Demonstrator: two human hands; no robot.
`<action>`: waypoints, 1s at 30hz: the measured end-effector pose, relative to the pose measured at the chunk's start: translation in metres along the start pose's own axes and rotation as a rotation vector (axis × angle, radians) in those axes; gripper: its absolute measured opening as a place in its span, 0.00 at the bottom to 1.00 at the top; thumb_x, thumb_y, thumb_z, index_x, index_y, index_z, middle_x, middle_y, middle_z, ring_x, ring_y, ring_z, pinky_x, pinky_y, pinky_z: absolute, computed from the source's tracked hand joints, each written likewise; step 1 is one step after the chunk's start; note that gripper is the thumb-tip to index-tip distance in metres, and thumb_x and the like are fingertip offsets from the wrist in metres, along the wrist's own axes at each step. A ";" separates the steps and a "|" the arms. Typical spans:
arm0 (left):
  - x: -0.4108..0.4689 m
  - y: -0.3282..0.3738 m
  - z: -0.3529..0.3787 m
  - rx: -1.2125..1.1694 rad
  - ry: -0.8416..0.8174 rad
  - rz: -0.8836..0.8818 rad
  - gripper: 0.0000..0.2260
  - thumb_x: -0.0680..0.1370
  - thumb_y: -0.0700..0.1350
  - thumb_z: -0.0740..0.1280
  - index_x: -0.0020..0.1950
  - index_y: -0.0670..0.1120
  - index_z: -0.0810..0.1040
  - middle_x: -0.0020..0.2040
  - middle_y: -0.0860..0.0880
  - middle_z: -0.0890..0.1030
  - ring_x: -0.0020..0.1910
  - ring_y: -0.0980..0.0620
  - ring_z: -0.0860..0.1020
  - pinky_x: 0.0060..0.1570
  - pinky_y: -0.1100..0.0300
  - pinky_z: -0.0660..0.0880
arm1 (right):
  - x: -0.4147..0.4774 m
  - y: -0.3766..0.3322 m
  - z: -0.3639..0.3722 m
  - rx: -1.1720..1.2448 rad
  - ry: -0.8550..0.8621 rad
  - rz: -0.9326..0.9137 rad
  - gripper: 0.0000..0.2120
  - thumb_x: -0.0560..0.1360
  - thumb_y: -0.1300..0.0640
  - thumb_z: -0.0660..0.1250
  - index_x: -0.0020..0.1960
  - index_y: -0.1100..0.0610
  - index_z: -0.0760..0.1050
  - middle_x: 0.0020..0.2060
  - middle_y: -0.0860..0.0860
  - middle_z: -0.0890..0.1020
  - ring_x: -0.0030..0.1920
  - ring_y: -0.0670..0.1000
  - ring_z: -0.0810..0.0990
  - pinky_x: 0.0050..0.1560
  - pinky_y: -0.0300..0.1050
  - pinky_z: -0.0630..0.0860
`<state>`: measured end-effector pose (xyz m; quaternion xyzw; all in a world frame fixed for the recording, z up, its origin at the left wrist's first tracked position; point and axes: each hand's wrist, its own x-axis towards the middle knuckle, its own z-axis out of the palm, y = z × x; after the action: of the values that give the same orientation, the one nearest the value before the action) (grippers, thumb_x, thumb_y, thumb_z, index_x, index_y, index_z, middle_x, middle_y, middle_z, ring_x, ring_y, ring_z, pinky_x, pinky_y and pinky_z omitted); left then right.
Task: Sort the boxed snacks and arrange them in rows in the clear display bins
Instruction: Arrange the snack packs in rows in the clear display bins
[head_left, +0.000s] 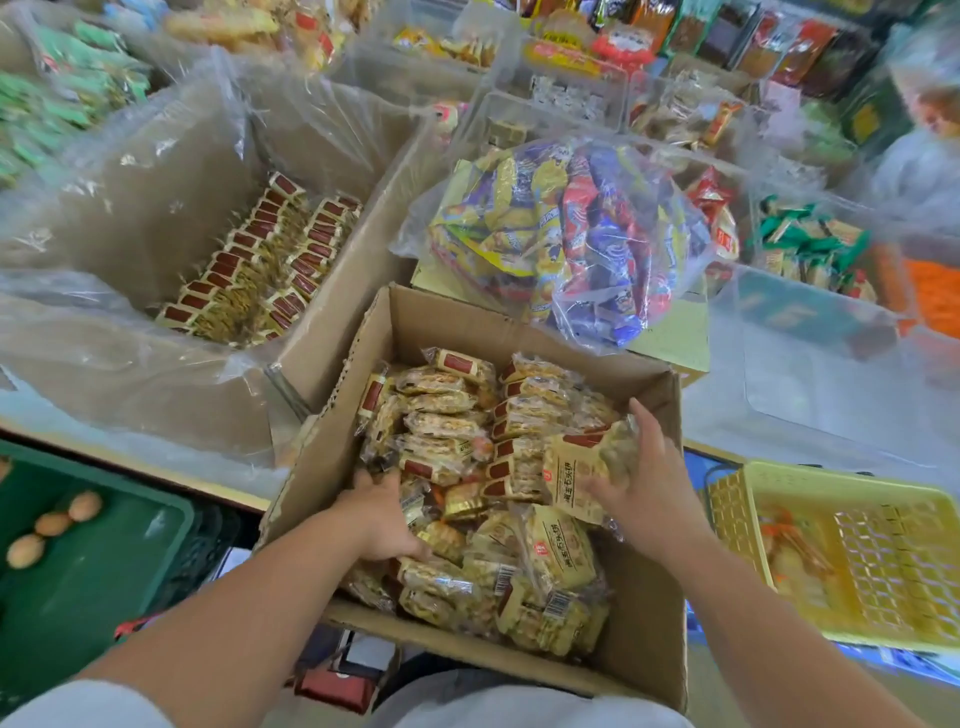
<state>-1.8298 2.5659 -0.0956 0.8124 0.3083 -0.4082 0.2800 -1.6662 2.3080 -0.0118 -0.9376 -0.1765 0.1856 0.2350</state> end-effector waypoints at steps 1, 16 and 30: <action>0.001 0.000 -0.003 0.024 0.010 -0.017 0.62 0.67 0.69 0.77 0.84 0.50 0.38 0.84 0.39 0.42 0.81 0.34 0.56 0.78 0.44 0.62 | -0.002 -0.002 0.007 -0.046 0.038 -0.020 0.49 0.73 0.47 0.75 0.81 0.44 0.45 0.76 0.52 0.64 0.75 0.54 0.63 0.75 0.55 0.64; -0.022 0.010 -0.028 0.040 0.082 0.072 0.44 0.67 0.60 0.74 0.80 0.49 0.64 0.73 0.48 0.75 0.68 0.46 0.76 0.66 0.55 0.75 | -0.060 0.016 0.006 -0.252 0.096 -0.252 0.37 0.74 0.39 0.70 0.79 0.41 0.58 0.80 0.48 0.53 0.81 0.54 0.47 0.78 0.57 0.54; -0.135 0.032 -0.048 -0.758 -0.112 0.518 0.37 0.60 0.52 0.79 0.67 0.65 0.71 0.58 0.56 0.85 0.57 0.55 0.84 0.57 0.50 0.82 | -0.059 -0.075 0.001 0.060 -0.217 -0.622 0.50 0.65 0.37 0.75 0.79 0.34 0.49 0.78 0.34 0.56 0.78 0.39 0.52 0.74 0.40 0.55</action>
<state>-1.8471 2.5422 0.0483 0.6798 0.2071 -0.2264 0.6661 -1.7357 2.3454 0.0412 -0.8063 -0.4727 0.2087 0.2878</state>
